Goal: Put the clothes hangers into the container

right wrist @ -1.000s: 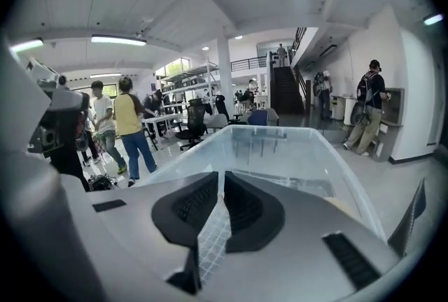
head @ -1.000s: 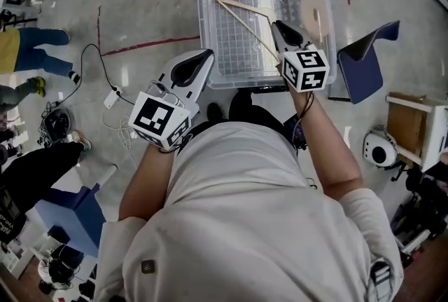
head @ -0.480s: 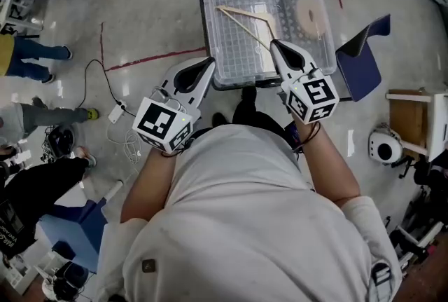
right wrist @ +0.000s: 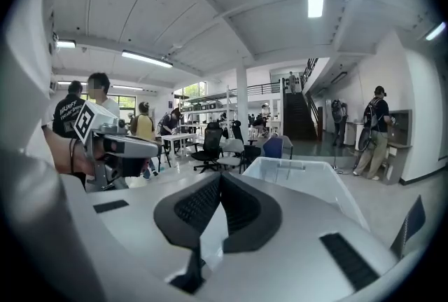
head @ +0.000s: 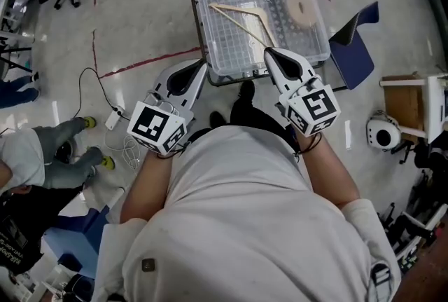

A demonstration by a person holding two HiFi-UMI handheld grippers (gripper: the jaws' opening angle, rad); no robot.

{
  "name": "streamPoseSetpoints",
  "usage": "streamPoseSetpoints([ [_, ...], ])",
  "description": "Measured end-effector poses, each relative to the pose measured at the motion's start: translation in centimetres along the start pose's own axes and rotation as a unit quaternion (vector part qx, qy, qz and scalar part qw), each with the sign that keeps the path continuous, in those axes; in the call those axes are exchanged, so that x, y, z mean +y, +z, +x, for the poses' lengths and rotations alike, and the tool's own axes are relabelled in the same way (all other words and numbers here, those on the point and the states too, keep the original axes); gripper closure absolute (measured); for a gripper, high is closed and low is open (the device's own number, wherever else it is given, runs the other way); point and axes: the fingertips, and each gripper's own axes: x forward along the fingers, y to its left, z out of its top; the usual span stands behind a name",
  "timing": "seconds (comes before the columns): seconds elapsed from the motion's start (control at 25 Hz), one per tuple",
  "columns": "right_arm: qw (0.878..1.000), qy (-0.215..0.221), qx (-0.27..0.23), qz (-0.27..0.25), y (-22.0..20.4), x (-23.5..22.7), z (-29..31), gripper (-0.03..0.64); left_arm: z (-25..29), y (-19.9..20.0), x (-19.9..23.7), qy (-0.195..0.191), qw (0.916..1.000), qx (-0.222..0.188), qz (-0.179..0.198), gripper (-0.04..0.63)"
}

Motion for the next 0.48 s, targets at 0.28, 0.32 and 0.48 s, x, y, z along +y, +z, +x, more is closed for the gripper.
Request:
streamPoseSetpoints([
  [0.28, 1.0, -0.005, -0.003, -0.002, 0.3, 0.1, -2.6, 0.597, 0.3, -0.7, -1.4, -0.007, 0.9999, 0.007, 0.002, 0.578],
  [0.32, 1.0, -0.004, -0.003, -0.001, 0.2, -0.1, -2.8, 0.597, 0.6, -0.7, -1.6, -0.007, 0.9999, 0.008, 0.003, 0.578],
  [0.48, 1.0, 0.006, -0.008, -0.003, 0.1, -1.3, -3.7, 0.597, 1.7, -0.4, -2.4, 0.003, 0.9999, 0.008, 0.011, 0.579],
])
